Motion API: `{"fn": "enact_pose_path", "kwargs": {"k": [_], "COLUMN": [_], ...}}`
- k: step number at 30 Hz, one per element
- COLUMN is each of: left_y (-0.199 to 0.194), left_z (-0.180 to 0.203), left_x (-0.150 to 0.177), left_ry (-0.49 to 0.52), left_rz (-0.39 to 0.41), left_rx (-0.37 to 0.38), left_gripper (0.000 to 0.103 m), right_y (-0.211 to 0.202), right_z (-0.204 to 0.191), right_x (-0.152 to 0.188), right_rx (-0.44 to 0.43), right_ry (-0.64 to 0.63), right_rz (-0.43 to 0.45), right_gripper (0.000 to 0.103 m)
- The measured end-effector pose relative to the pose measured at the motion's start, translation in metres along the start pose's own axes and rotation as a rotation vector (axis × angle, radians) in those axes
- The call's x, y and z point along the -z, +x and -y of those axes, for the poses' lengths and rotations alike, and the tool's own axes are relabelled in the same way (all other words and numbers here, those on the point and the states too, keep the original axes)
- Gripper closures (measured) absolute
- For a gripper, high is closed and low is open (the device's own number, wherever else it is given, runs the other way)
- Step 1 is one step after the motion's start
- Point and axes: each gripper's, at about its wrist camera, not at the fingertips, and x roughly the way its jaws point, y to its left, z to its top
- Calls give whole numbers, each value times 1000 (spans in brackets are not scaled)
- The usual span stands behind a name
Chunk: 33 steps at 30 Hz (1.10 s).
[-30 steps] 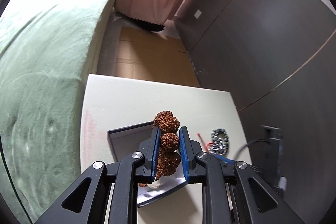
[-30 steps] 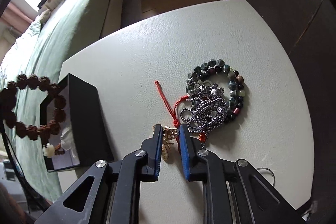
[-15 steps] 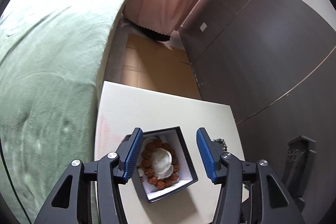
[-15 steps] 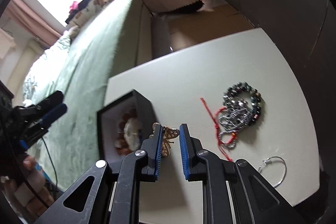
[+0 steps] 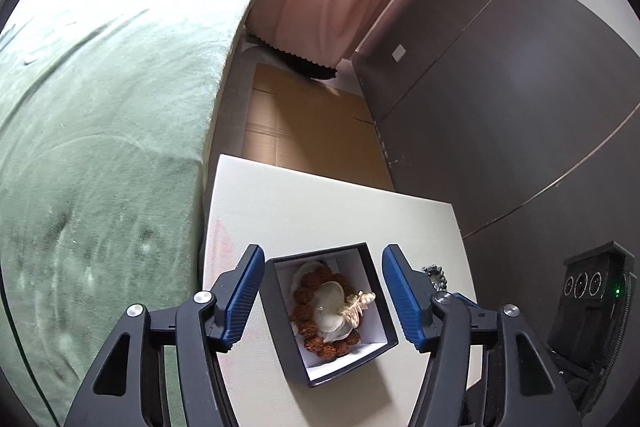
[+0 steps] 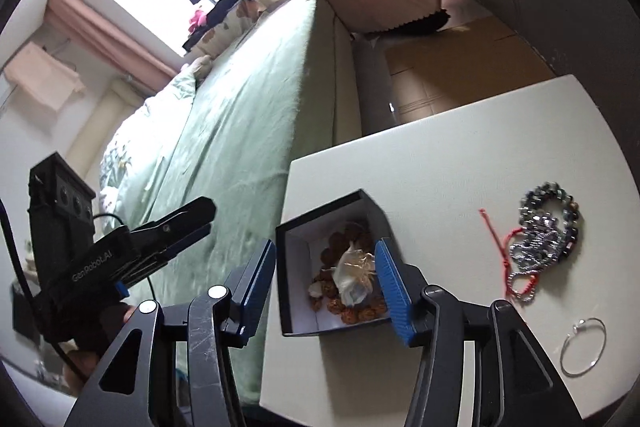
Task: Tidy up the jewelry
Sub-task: 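Release the gold butterfly charm into the black box with the right tool, then grasp the silver chain tangled with the dark bead bracelet using the left tool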
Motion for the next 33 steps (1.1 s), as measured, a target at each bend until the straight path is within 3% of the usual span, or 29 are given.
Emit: {"fn": "enact_pose_path", "kwargs": {"k": [3,7,31,33], "left_y": [2,6,68,76], "left_z": [7,22,142,153], "left_x": [0,3,48,52], "left_ry": [12,43,286,315], "left_rz": [-5,-14,-172,-186], "left_rx": [9,20,19,2], "left_gripper": [40,40,41,45], "right_y": [-9,-29,-85,-87], "right_z": [7,20,140,149], "right_x": [-1,0,9,10], "right_rx": [-2,24,167,168], "right_ry": [19,31,286,314], "right_rz": [5,42,45,40], "right_gripper": [49,40,39,39]}}
